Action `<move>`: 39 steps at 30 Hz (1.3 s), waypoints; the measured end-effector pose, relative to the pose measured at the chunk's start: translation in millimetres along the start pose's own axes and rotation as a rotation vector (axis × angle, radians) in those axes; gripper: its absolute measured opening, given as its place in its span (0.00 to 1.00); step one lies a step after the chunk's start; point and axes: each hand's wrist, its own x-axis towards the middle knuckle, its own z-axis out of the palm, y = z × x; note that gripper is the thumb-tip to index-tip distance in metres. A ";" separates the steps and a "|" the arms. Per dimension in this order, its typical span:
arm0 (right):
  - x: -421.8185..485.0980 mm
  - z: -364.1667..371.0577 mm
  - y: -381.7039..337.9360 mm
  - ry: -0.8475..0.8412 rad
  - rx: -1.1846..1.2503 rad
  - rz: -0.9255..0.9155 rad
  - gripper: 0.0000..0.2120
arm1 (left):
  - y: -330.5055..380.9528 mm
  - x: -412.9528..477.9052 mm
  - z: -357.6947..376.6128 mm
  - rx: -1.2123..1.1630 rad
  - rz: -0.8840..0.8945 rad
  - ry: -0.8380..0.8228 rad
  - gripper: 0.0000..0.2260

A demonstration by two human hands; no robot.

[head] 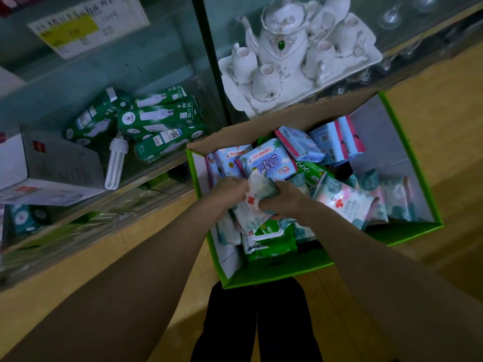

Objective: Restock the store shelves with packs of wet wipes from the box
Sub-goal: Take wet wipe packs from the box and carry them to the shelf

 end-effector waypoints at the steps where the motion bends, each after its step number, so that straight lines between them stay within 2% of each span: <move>1: -0.7 -4.4 3.4 -0.022 0.076 0.026 0.17 | -5.1 1.5 -0.6 -0.014 -0.002 0.055 0.11; 2: -2.0 -11.1 7.8 -0.057 0.147 0.049 0.17 | -10.1 2.0 -1.4 -0.026 -0.005 0.087 0.10; 4: -4.7 -26.2 17.9 -0.132 0.240 0.075 0.15 | -13.6 -2.0 -2.7 -0.059 -0.027 0.026 0.07; 6: -9.2 -36.4 25.8 -0.141 0.313 0.097 0.12 | -14.4 -3.9 -1.6 -0.028 -0.020 -0.126 0.14; 9: -10.4 -43.2 35.1 -0.097 0.472 0.108 0.12 | -9.6 -9.7 3.9 0.157 -0.001 -0.311 0.24; 11: -10.6 -44.2 38.1 -0.078 0.543 0.100 0.12 | -5.6 -13.7 11.1 0.173 0.025 -0.304 0.34; 13: -11.3 -40.6 38.6 -0.048 0.619 0.081 0.11 | -4.2 -14.0 18.8 0.073 0.020 -0.271 0.44; 14: -11.3 -37.3 38.8 -0.017 0.664 0.070 0.10 | -4.0 -12.6 22.6 0.011 0.015 -0.245 0.43; 16: -9.1 -25.8 36.8 0.071 0.751 0.079 0.10 | 1.3 -17.9 34.2 -0.069 0.056 -0.166 0.28; 17: -7.7 -18.2 34.7 0.114 0.766 0.092 0.13 | 2.1 -17.3 41.1 -0.091 0.068 -0.099 0.21; 18: -6.2 -10.0 33.3 0.161 0.715 0.112 0.20 | 3.2 -17.0 47.8 -0.100 0.069 -0.046 0.18; 20: -3.3 0.4 32.0 0.244 0.524 0.103 0.29 | 4.8 -16.5 58.1 -0.091 0.071 -0.008 0.20; 22: -4.3 1.4 33.9 0.291 0.344 0.054 0.29 | 7.0 -16.1 58.6 -0.040 0.057 -0.016 0.22; 25: -8.3 -2.1 39.3 0.210 0.252 0.009 0.33 | 12.3 -8.7 48.7 -0.082 -0.046 -0.007 0.28; 29: -11.9 -1.0 40.1 0.093 0.303 -0.027 0.29 | 20.2 -0.8 45.7 -0.334 -0.188 0.030 0.28; 32: -13.8 0.5 41.2 0.066 0.331 -0.023 0.34 | 16.1 -2.5 49.2 -0.473 -0.255 0.083 0.23; 36: -14.2 -4.9 47.9 0.129 0.492 0.001 0.26 | 12.1 -6.0 52.9 -0.598 -0.266 -0.100 0.20; 39: -13.0 -14.7 48.0 0.125 0.560 0.020 0.19 | 17.1 -10.4 57.4 -0.577 -0.277 -0.220 0.11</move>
